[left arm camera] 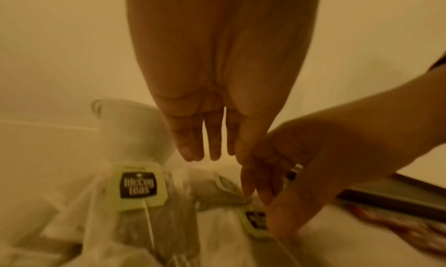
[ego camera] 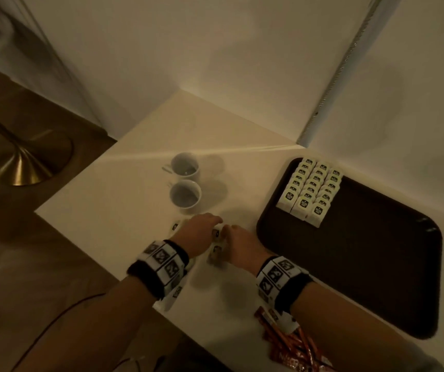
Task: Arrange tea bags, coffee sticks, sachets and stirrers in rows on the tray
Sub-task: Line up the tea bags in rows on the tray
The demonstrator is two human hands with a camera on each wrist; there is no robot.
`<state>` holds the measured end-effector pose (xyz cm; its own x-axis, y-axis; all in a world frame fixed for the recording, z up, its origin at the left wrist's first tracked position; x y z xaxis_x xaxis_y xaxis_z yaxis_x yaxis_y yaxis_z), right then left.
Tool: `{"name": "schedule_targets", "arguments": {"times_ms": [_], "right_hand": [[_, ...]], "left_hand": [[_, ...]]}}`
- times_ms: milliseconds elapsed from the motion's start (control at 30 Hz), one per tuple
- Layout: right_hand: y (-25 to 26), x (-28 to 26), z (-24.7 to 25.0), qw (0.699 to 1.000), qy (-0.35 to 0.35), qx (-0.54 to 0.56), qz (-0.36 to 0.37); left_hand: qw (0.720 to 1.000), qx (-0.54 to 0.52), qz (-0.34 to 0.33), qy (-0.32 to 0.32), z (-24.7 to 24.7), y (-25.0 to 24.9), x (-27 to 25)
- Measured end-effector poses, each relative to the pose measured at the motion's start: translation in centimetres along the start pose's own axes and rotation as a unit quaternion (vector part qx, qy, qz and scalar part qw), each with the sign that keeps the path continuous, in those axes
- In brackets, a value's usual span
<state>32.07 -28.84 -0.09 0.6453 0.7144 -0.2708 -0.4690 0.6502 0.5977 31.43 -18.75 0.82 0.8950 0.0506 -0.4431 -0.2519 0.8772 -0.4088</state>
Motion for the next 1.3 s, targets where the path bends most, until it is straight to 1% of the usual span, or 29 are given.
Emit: {"name": "schedule_targets", "arguments": {"times_ms": [100, 167, 267, 400, 600, 667, 733, 767, 800, 833, 867, 900, 933, 967, 1000, 1033, 1067, 1100, 1133, 1167, 1233, 1267, 1300], "right_hand": [[0.1, 0.1, -1.0, 0.999, -0.03, 0.008, -0.029], [0.1, 0.1, -1.6, 0.999, -0.028, 0.001, -0.037], [-0.2, -0.2, -1.9, 0.998, -0.032, 0.008, -0.05], [-0.8, -0.5, -2.1, 0.998, -0.023, 0.03, -0.056], [-1.1, -0.3, -2.1, 0.996, 0.034, -0.073, -0.026], [-1.4, -0.3, -2.0, 0.997, 0.034, -0.067, -0.029], [-1.5, -0.5, -1.7, 0.998, 0.028, -0.039, -0.036], [-1.6, -0.6, -1.6, 0.999, 0.023, -0.027, -0.036], [-1.7, -0.8, -1.5, 0.999, 0.018, -0.013, -0.033], [-1.8, -1.0, -1.5, 0.999, 0.017, 0.007, -0.031], [-2.0, -1.2, -1.5, 0.999, 0.023, 0.025, -0.032], [-2.1, -1.4, -1.6, 0.998, 0.032, 0.035, -0.034], [-2.2, -1.5, -1.6, 0.998, 0.045, 0.032, -0.034], [-2.3, -1.6, -1.6, 0.998, 0.058, 0.015, -0.033], [-2.2, -1.7, -1.6, 0.997, 0.066, -0.005, -0.028], [-2.2, -1.8, -1.5, 0.997, 0.071, -0.017, -0.026], [-2.2, -1.8, -1.4, 0.997, 0.074, -0.021, -0.026], [-2.2, -1.9, -1.2, 0.997, 0.074, -0.015, -0.025], [-2.1, -2.1, -0.8, 0.997, 0.07, -0.002, -0.023], [-1.9, -2.3, 0.1, 0.998, 0.059, 0.012, -0.019], [-1.0, -3.0, 3.4, 0.999, 0.005, 0.032, 0.011], [-0.3, -3.5, 5.8, 0.998, -0.03, 0.048, 0.026], [0.3, -4.1, 8.2, 0.995, -0.065, 0.067, 0.034]], "left_hand": [[0.992, 0.125, -0.002, -0.012, -1.4, -0.4, 0.6], [0.983, 0.184, -0.008, -0.023, -2.0, -0.7, 0.8], [0.98, 0.197, 0.012, -0.037, -2.0, -0.5, 0.9], [0.974, 0.221, 0.04, -0.034, -1.7, -0.6, 1.0], [0.96, 0.273, 0.046, -0.034, -1.1, -1.3, 0.9], [0.961, 0.271, 0.043, -0.043, -0.7, -1.4, 0.7], [0.973, 0.219, 0.027, -0.067, 0.0, -1.7, 0.4], [0.984, 0.156, 0.015, -0.082, 0.5, -1.9, 0.1], [0.993, 0.068, 0.003, -0.092, 1.3, -2.2, -0.3], [0.995, -0.037, -0.008, -0.095, 2.0, -2.3, -0.9], [0.986, -0.139, -0.013, -0.091, 2.8, -2.5, -1.4], [0.969, -0.231, -0.01, -0.087, 3.6, -2.6, -2.0], [0.943, -0.323, -0.003, -0.077, 4.3, -2.7, -2.4], [0.903, -0.425, 0.007, -0.058, 4.8, -2.8, -2.8], [0.844, -0.536, 0.02, -0.02, 5.1, -3.1, -3.0], [0.768, -0.639, 0.029, 0.029, 5.3, -3.6, -3.2], [0.7, -0.71, 0.033, 0.069, 5.6, -4.2, -3.3], [0.654, -0.75, 0.034, 0.095, 6.2, -4.8, -3.5], [0.631, -0.767, 0.033, 0.109, 6.8, -5.3, -3.6], [0.619, -0.776, 0.028, 0.119, 7.5, -5.7, -3.8], [0.6, -0.789, 0.017, 0.128, 8.6, -6.2, -3.8], [0.596, -0.793, 0.01, 0.128, 9.1, -6.3, -3.6], [0.602, -0.789, 0.004, 0.121, 9.6, -6.4, -3.6]]}}
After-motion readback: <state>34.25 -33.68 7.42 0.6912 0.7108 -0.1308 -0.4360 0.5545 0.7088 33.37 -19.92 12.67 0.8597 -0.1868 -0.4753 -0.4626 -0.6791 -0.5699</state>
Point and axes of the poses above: each hand's wrist, its own x-axis towards the middle knuckle, its own z-axis out of the back of the hand, y = z × x, the point moved 7 cm from there along x, towards the middle knuckle, and after that the axes turned 12 degrees about z, right-handed, at the moved point
